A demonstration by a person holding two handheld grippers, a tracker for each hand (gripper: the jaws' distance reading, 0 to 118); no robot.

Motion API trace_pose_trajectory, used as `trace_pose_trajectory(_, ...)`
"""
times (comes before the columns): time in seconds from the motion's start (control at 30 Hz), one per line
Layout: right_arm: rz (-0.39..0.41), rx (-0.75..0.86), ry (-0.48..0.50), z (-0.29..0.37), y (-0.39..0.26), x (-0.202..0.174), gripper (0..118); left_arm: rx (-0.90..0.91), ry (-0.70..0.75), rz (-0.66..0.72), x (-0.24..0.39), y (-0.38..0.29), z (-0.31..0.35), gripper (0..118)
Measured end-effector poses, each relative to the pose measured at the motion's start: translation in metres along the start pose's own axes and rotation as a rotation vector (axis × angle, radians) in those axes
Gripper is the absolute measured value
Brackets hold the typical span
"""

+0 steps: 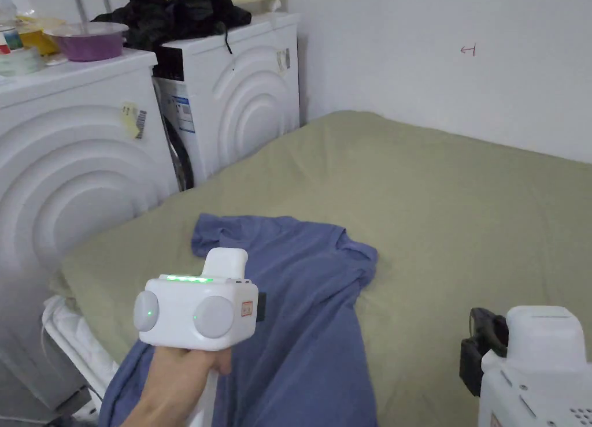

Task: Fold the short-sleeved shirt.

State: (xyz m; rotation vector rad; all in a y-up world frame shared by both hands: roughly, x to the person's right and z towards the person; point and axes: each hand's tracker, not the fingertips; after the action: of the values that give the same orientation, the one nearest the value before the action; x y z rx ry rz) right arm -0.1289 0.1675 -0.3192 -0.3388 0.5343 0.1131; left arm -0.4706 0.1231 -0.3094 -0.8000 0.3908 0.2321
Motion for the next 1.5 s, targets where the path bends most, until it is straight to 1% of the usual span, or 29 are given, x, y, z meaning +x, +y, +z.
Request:
trace_pose_trajectory(0.07, -0.007, -0.021, -0.008, -0.005, -0.008, 0.007, 0, -0.062, -0.019, -0.009, 0.004, 0.003, -0.027, 0)
trace_pose_trajectory(0.13, 0.001, -0.042, -0.012, -0.009, -0.017, 0.014, 0, -0.138, -0.074, -0.019, 0.007, 0.005, -0.044, 0)
trace_pose_trajectory(0.2, 0.005, -0.059, -0.016, -0.011, -0.024, 0.019, 0, -0.181, -0.080, -0.043, 0.010, 0.006, -0.058, 0)
trace_pose_trajectory(0.23, 0.004, -0.072, -0.018, -0.012, -0.028, 0.022, 0, -0.215, -0.098, -0.064, 0.012, 0.002, -0.066, 7)
trace_pose_trajectory(0.27, 0.005, -0.084, -0.017, -0.012, -0.032, 0.024, 0, -0.256, -0.096, -0.089, 0.014, -0.003, -0.071, 31)
trace_pose_trajectory(0.3, 0.006, -0.092, -0.016, -0.009, -0.035, 0.027, 0, -0.209, -0.080, -0.101, 0.015, -0.006, -0.074, 94)
trace_pose_trajectory(0.33, 0.004, -0.096, -0.021, -0.006, -0.037, 0.029, 0, -0.259, -0.066, -0.115, 0.017, -0.010, -0.081, 118)
trace_pose_trajectory(0.4, 0.002, -0.101, -0.023, 0.003, -0.041, 0.035, 0, -0.281, -0.077, -0.121, 0.026, -0.020, -0.085, 109)
trace_pose_trajectory(0.43, 0.004, -0.107, -0.024, 0.008, -0.043, 0.038, 0, -0.282, -0.061, -0.150, 0.030, -0.026, -0.088, 108)
trace_pose_trajectory(0.47, 0.008, -0.108, -0.026, 0.013, -0.044, 0.040, 0, -0.260, 0.007, -0.216, 0.034, -0.029, -0.092, 108)
trace_pose_trajectory(0.5, 0.010, -0.112, -0.030, 0.019, -0.044, 0.044, 0, -0.265, 0.034, -0.238, 0.043, -0.030, -0.086, 108)
trace_pose_trajectory(0.57, 0.000, -0.118, -0.038, 0.034, -0.044, 0.053, 0, -0.247, 0.011, -0.216, 0.049, -0.024, -0.077, 107)
trace_pose_trajectory(0.6, -0.006, -0.117, -0.046, 0.043, -0.044, 0.058, 0, -0.208, 0.064, -0.204, 0.052, -0.022, -0.074, 103)
trace_pose_trajectory(0.63, -0.007, -0.116, -0.048, 0.052, -0.043, 0.065, 0, -0.210, 0.105, -0.225, 0.057, -0.016, -0.070, 97)
trace_pose_trajectory(0.67, -0.005, -0.115, -0.051, 0.064, -0.040, 0.070, 0, -0.247, 0.077, -0.246, 0.061, -0.016, -0.068, 85)
trace_pose_trajectory(0.7, -0.009, -0.116, -0.058, 0.074, -0.038, 0.077, 0, -0.217, 0.103, -0.268, 0.066, -0.016, -0.062, 41)
trace_pose_trajectory(0.73, -0.014, -0.113, -0.069, 0.085, -0.038, 0.086, 0, -0.188, 0.106, -0.299, 0.072, -0.013, -0.050, 0)
trace_pose_trajectory(0.77, -0.015, -0.100, -0.089, 0.097, -0.037, 0.095, 0, -0.151, 0.090, -0.275, 0.075, -0.001, -0.024, 0)
trace_pose_trajectory(0.83, -0.015, -0.079, -0.136, 0.118, -0.040, 0.115, 0, -0.107, 0.006, -0.218, 0.087, 0.019, 0.015, 0)
trace_pose_trajectory(0.87, -0.016, -0.069, -0.156, 0.128, -0.040, 0.124, 0, -0.062, -0.010, -0.212, 0.098, 0.027, 0.032, 0)
trace_pose_trajectory(0.93, -0.013, -0.065, -0.188, 0.152, -0.037, 0.140, 0, -0.038, -0.058, -0.266, 0.122, 0.038, 0.052, 0)
trace_pose_trajectory(1.0, -0.019, -0.048, -0.246, 0.176, -0.036, 0.156, 0, -0.006, -0.087, -0.333, 0.159, 0.048, 0.075, 0)
trace_pose_trajectory(1.2, -0.048, -0.005, -0.364, 0.251, -0.039, 0.193, 0, 0.072, -0.305, -0.459, 0.300, 0.053, 0.129, 0)
trace_pose_trajectory(1.37, -0.072, 0.003, -0.469, 0.303, -0.047, 0.220, 0, 0.089, -0.525, -0.552, 0.418, 0.033, 0.170, 0)
trace_pose_trajectory(1.43, -0.076, 0.001, -0.511, 0.318, -0.051, 0.229, 0, 0.096, -0.594, -0.597, 0.462, 0.015, 0.184, 0)
trace_pose_trajectory(1.5, -0.093, -0.009, -0.545, 0.327, -0.056, 0.239, 0, 0.071, -0.681, -0.611, 0.498, -0.003, 0.192, 0)
